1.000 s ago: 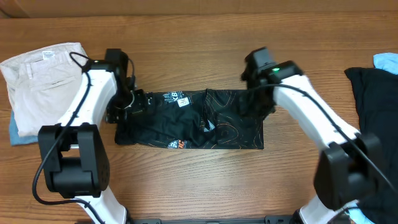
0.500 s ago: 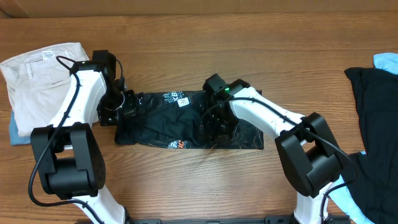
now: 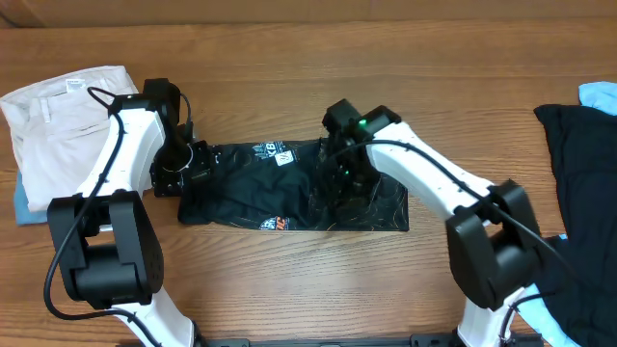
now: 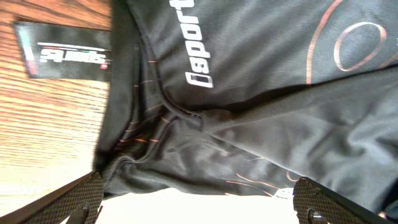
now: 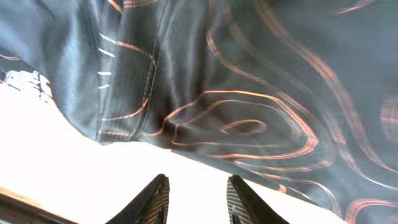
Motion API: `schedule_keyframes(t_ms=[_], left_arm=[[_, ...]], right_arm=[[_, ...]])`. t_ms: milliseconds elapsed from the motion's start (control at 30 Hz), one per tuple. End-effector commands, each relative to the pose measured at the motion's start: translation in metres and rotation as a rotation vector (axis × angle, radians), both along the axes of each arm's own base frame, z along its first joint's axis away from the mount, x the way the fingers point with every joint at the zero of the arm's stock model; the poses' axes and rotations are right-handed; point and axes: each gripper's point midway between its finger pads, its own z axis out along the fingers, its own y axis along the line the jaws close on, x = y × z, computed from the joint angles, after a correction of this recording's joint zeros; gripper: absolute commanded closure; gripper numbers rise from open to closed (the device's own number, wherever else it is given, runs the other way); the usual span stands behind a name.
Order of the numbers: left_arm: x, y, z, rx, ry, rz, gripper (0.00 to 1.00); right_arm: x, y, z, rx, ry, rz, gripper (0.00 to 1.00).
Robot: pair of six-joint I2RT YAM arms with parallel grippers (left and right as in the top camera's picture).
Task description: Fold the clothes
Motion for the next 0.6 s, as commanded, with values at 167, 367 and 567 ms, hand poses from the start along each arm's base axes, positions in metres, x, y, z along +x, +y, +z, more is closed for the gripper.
schedule_keyframes(t_ms=[167, 367, 567], left_arm=[[0.01, 0.02, 0.005, 0.083, -0.052, -0.036, 0.0], [0.018, 0.02, -0.011, 0.078, -0.057, -0.079, 0.0], [0.023, 0.019, -0.035, 0.069, -0.028, -0.083, 0.0]], right_arm=[[0.028, -0.024, 0.05, 0.023, -0.148, -0.076, 0.66], [0.026, -0.026, 0.049, 0.017, -0.138, -0.075, 0.65], [0.025, -0.026, 0.049, 0.014, -0.133, -0.075, 0.65]])
